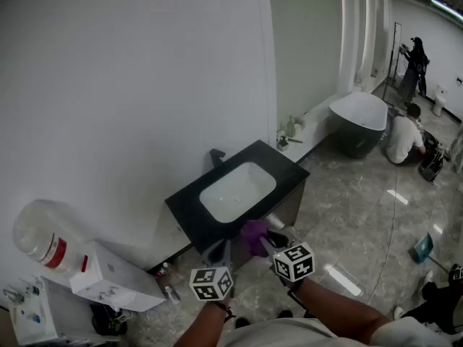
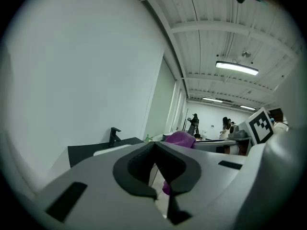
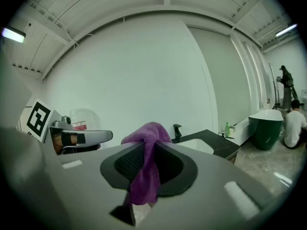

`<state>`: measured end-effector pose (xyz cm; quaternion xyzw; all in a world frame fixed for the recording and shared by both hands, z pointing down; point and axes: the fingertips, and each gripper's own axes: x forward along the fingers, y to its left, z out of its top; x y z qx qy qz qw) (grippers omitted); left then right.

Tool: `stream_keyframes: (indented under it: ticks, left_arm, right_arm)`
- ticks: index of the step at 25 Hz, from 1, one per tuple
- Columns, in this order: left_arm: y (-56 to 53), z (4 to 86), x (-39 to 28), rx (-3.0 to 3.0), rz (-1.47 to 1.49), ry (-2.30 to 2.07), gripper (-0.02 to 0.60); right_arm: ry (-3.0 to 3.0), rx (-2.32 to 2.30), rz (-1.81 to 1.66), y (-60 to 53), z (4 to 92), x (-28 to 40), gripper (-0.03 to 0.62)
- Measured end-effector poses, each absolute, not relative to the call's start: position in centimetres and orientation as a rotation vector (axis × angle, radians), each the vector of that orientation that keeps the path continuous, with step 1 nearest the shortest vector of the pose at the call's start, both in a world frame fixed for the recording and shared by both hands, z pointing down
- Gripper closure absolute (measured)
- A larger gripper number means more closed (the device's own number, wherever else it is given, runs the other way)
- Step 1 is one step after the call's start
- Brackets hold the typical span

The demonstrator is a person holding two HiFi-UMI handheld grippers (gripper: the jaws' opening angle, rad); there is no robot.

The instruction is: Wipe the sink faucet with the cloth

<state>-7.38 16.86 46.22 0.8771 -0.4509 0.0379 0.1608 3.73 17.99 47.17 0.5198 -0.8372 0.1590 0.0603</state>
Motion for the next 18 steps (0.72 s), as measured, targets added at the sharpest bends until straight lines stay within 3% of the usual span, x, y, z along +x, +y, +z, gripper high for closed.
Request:
stream_keyframes:
  ticks: [18]
  left_arm:
    - [14.8, 47.2, -5.6, 2.47, 0.127, -1.324, 0.577]
  right_arm:
    - [-2.562, 1.544, 0.462, 15.7, 47.7, 5.4, 0.525]
